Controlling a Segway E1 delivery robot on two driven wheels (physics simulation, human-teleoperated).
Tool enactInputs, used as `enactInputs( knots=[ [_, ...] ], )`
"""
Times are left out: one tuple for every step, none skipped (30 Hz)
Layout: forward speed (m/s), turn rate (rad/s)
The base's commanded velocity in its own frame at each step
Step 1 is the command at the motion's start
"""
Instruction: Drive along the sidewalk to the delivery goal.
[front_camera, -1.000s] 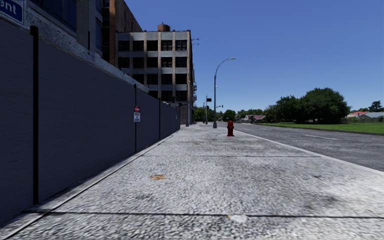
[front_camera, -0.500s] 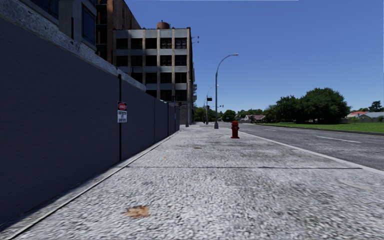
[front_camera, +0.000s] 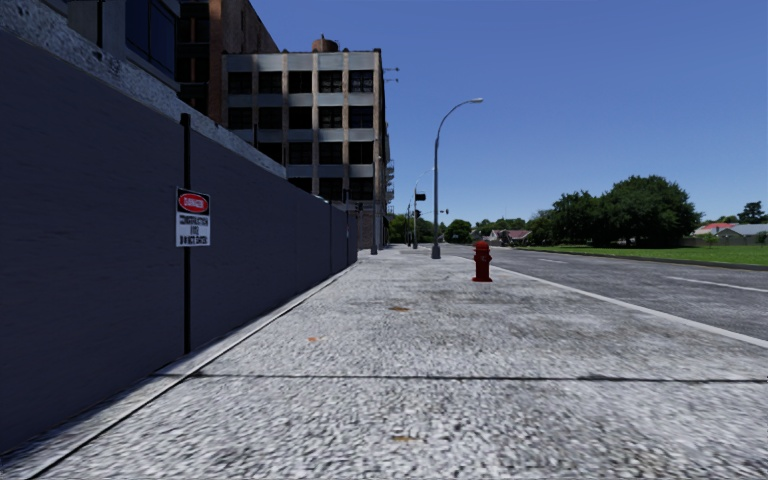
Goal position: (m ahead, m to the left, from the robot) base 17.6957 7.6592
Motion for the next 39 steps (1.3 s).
enactInputs(
  knots=[
    [2.00, 0.00],
    [2.00, 0.00],
    [2.00, 0.00],
    [2.00, 0.00],
    [2.00, 0.00],
    [2.00, 0.00],
    [2.00, 0.00],
    [2.00, 0.00],
    [2.00, 0.00],
    [2.00, 0.00],
    [2.00, 0.00],
    [2.00, 0.00],
    [2.00, 0.00],
    [2.00, 0.00],
    [2.00, 0.00],
    [2.00, 0.00],
    [2.00, 0.00],
    [2.00, 0.00],
    [2.00, 0.00],
    [2.00, 0.00],
    [2.00, 0.00],
    [2.00, 0.00],
    [2.00, 0.00],
    [2.00, 0.00],
    [2.00, 0.00],
    [2.00, 0.00],
    [2.00, 0.00],
    [2.00, 0.00],
    [2.00, 0.00],
    [2.00, 0.00],
    [2.00, 0.00],
    [2.00, 0.00],
    [2.00, 0.00],
    [2.00, 0.00],
    [2.00, 0.00],
    [2.00, 0.00],
    [2.00, 0.00],
    [2.00, 0.00],
    [2.00, 0.00]
  ],
)
